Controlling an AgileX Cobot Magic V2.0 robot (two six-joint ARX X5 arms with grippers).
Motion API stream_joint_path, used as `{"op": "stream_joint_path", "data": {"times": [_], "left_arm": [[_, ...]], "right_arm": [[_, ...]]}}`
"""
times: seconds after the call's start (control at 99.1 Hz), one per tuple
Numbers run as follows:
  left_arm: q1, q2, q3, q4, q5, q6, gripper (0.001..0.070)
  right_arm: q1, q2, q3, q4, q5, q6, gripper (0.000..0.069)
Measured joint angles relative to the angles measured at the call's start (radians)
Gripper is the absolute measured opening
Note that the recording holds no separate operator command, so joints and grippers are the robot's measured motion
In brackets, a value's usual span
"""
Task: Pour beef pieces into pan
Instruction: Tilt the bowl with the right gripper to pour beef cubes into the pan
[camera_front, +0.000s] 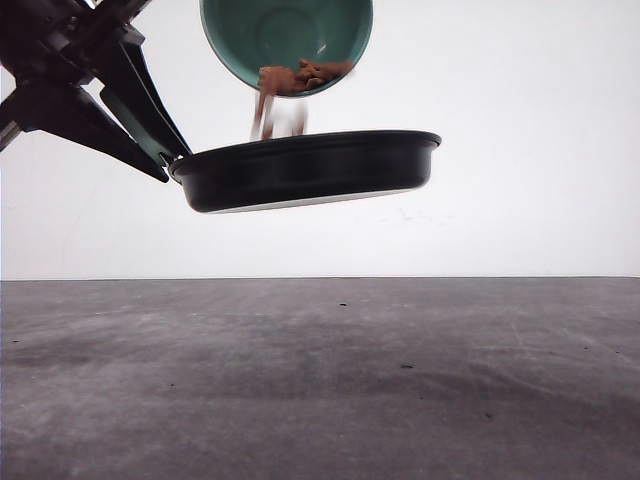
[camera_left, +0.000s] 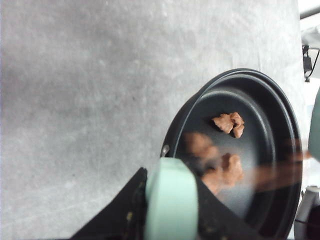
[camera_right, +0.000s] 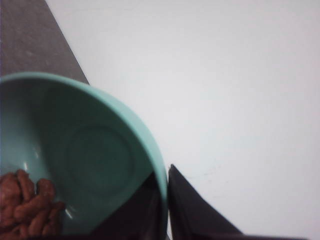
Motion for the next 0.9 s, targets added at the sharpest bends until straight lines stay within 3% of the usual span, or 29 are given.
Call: {"op": "stream_joint_path", "data": {"times": [0.393, 0.696, 0.898], "left_arm": [[0.06, 0.023, 0.021, -0.023, 0.001, 0.013, 0.006], [0.087, 0.032, 0.021, -0.022, 0.002, 0.034, 0.006], [0.118, 0.039, 0.022, -0.021, 0.002, 0.047, 0.006]], "right_arm": [[-0.013, 0.019, 0.0, 0.062, -0.034, -0.022, 0.001], [-0.055, 0.107, 0.0, 0.24, -0.117, -0.036, 0.001], [-0.072, 0.132, 0.0, 0.262, -0.111, -0.023, 0.001]]}}
